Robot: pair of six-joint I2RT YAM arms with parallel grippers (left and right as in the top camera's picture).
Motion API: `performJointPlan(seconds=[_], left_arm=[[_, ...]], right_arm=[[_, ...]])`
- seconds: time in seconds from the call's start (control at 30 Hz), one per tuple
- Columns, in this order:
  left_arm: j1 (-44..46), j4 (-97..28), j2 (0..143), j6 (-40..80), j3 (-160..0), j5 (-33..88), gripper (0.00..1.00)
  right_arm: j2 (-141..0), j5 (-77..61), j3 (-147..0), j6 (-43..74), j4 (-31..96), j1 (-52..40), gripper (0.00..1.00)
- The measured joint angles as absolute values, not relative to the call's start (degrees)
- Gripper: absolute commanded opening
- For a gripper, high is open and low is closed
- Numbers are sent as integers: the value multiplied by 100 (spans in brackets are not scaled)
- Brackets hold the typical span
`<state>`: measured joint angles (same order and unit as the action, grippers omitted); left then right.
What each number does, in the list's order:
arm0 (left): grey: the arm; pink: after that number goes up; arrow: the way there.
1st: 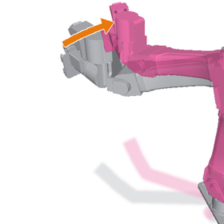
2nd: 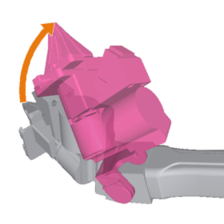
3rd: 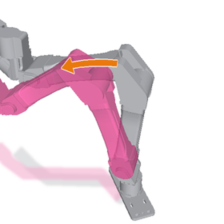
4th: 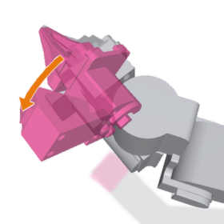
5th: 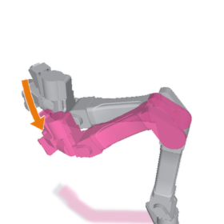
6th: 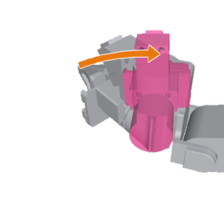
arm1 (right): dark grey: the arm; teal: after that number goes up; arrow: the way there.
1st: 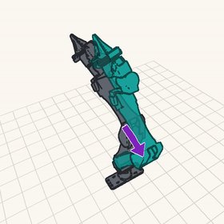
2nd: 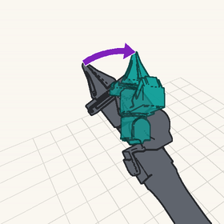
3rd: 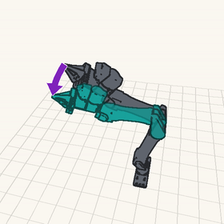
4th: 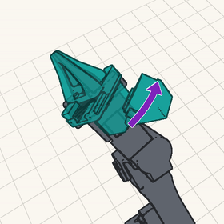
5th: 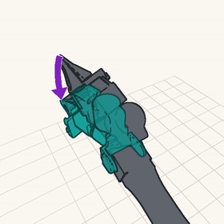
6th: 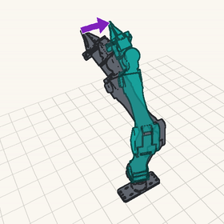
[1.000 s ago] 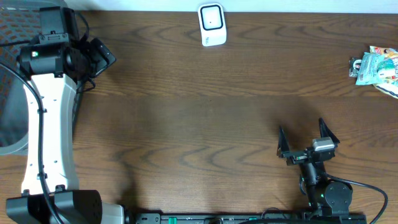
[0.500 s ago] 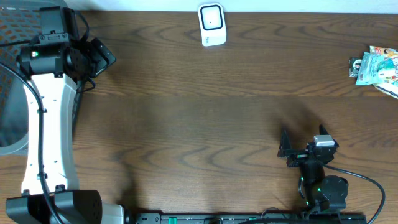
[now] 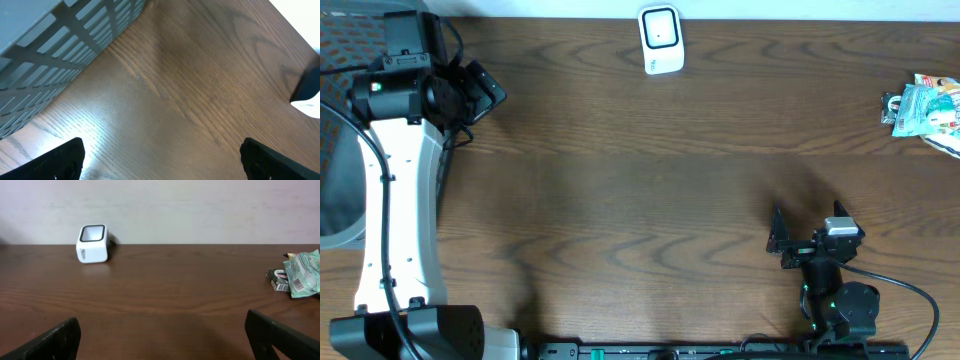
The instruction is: Scan the item barcode
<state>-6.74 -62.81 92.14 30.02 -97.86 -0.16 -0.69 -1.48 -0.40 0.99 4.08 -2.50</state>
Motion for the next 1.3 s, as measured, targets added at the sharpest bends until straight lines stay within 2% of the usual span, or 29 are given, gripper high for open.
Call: performJointPlan(seconds=[1.07, 1.3], left_arm=[[-663, -6571, 9214, 2801, -9784, -34, 98], [-502, -6333, 8934, 1931, -8715, 5, 98]], right_arm=[[-69, -148, -40, 99, 408, -261, 99], [-69, -148, -40, 97, 405, -261, 99]])
